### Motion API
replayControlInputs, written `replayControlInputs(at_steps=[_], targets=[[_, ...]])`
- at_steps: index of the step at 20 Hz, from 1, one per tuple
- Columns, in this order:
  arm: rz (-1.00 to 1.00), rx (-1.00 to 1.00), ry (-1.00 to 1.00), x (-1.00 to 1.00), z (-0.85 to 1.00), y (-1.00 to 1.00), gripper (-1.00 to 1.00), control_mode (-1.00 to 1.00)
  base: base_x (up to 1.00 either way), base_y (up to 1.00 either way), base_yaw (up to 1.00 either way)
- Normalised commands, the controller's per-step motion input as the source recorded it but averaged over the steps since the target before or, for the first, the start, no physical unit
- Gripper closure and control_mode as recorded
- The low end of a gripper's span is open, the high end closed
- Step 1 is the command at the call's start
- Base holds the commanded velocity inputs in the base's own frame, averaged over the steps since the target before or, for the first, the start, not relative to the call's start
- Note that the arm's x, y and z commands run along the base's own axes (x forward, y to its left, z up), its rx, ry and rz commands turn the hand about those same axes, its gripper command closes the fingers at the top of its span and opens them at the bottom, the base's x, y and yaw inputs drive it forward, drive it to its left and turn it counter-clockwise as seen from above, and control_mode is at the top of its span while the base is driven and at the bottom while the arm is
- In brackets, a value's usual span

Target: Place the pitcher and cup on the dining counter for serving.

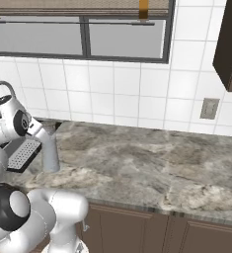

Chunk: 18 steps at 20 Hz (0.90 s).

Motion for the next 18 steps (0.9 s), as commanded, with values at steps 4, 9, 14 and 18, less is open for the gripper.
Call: replayControlInputs(at_steps=[4, 9, 14, 18], targets=[[0.03, 0.0, -0.36, -0.49, 0.48, 0.0, 1.0, -1.0, 0.0, 0.0, 0.0], [0.06, 0.0, -0.37, -0.45, 0.81, -0.02, 1.0, -1.0, 0.0, 0.0, 0.0], [0.12, 0.07, -0.4, -0.35, 0.94, -0.38, 1.0, -1.0, 0.0, 0.0, 0.0], [0.25, 0.16, -0.4, -0.31, 0.84, -0.72, 1.0, -1.0, 0.0, 0.0, 0.0]])
